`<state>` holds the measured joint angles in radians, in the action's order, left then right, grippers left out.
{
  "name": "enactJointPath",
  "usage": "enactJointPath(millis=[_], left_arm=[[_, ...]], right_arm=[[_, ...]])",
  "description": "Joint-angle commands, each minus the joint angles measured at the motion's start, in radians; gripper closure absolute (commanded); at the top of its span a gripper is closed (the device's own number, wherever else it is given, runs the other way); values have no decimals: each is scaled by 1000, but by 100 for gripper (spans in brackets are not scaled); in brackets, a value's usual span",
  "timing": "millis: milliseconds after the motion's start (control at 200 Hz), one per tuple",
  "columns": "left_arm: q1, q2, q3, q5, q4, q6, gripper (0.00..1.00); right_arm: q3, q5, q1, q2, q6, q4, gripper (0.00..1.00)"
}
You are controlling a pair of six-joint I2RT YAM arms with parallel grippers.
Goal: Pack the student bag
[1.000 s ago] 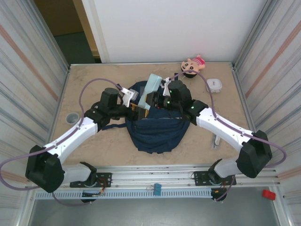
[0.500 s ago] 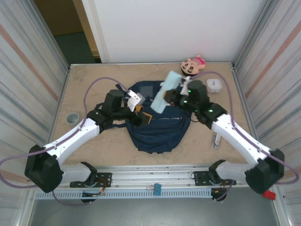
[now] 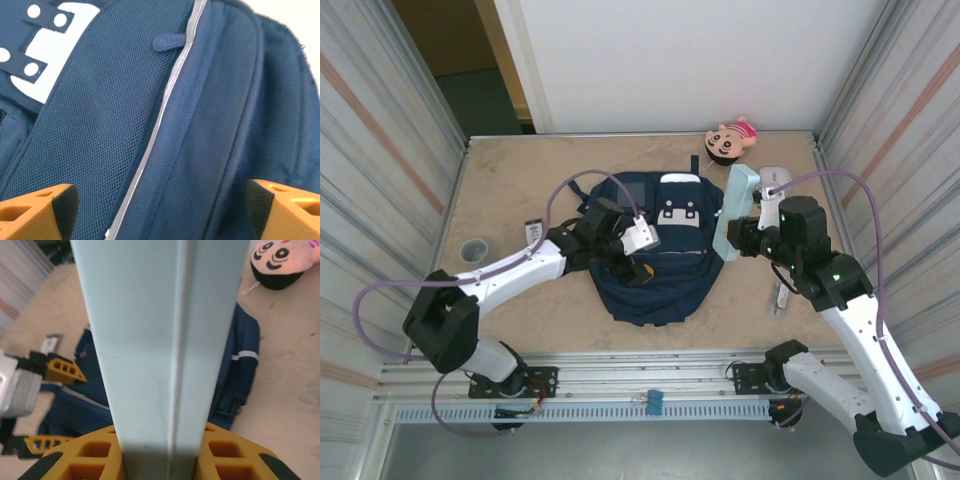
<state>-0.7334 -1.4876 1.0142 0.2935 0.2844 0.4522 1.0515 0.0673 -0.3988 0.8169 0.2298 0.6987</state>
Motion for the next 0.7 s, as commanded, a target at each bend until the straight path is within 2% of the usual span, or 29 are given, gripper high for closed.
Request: enactJointPath(millis=[0, 85, 160, 195, 236, 301, 361, 401, 541, 696], left_arm=[[-1, -27, 37, -66, -13, 57, 12], [-1, -61, 39, -127, -47, 71, 17], [0, -95, 48, -161, -54, 95, 24], [0, -110, 47, -183, -74, 103, 31], [2, -126, 48, -186, -90, 119, 43], [2, -129, 63, -182, -87, 132, 70], [4, -103, 88, -161, -75, 103, 88], [9, -79, 106, -129, -62, 90, 95], [70, -13, 191, 37, -19, -16, 100], [140, 0, 271, 165, 0, -109, 100]], right_arm=[[27, -43, 2, -34, -188, 24, 79], [22, -53, 2, -43, -210, 18, 79], [18, -51, 2, -47, -227, 13, 78], [16, -45, 2, -48, -240, 13, 78], [16, -39, 3, -48, -259, 15, 78], [15, -33, 3, -48, -301, 22, 78], [18, -22, 1, -50, -358, 32, 78], [17, -11, -2, -51, -405, 38, 78], [19, -45, -82, -39, -570, 75, 78], [-10, -246, -315, 8, -772, 88, 78]])
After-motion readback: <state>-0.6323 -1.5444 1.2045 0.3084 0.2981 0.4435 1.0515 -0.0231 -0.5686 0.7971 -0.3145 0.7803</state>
